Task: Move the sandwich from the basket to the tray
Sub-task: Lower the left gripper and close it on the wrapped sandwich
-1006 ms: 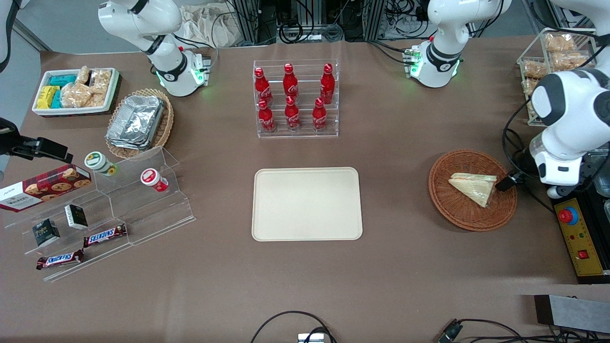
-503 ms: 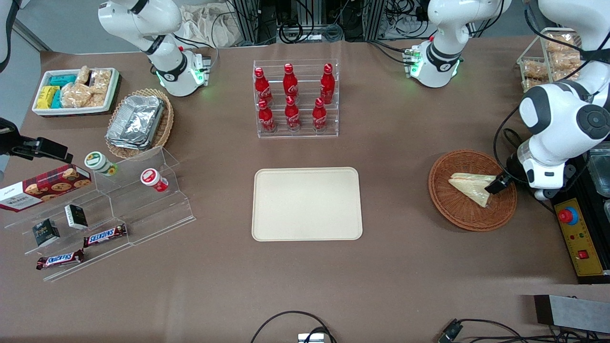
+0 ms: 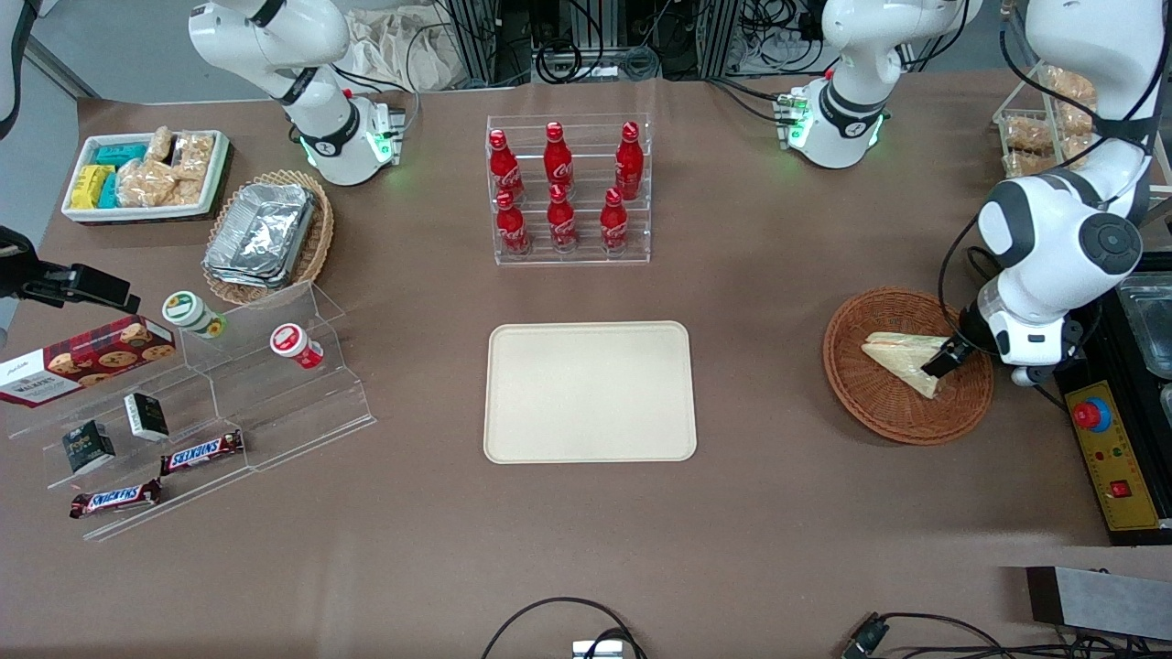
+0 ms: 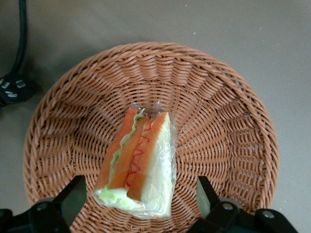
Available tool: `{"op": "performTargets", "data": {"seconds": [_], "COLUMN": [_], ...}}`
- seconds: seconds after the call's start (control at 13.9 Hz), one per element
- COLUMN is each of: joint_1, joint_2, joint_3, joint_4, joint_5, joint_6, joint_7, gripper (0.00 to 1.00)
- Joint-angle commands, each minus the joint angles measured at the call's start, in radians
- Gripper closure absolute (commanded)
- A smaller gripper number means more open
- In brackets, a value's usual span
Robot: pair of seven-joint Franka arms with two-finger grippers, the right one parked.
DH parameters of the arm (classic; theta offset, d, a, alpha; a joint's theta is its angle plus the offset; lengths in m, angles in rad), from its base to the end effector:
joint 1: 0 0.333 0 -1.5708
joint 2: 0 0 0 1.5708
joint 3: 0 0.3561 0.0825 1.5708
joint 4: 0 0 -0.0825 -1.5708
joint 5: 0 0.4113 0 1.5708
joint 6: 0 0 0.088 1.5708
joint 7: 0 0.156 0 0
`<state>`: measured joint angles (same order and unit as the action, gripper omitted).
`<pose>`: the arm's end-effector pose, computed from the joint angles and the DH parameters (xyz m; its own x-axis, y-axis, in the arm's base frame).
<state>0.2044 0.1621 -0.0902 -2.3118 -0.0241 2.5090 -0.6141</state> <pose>0.5484 0.0618 0.2468 0.7322 0.6810 0.0119 0.6800 -0.7319 0.0444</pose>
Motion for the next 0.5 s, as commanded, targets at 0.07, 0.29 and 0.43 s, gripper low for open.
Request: {"op": "performTargets", "data": {"seconds": [0.07, 0.29, 0.43], "joint_1": [0.007, 0.007, 0.007], "joint_2": [0.01, 0.011, 0.02], "joint_3": [-0.006, -0.006, -0.006], "joint_4": [-0.04, -0.054, -0.055], "joint_5": [-0.014, -0.014, -0.014], "joint_6": [0.074, 0.096, 0.102], "joint_7": [-0.009, -0.007, -0.007], "gripper": [0.0, 0.0, 0.0]}}
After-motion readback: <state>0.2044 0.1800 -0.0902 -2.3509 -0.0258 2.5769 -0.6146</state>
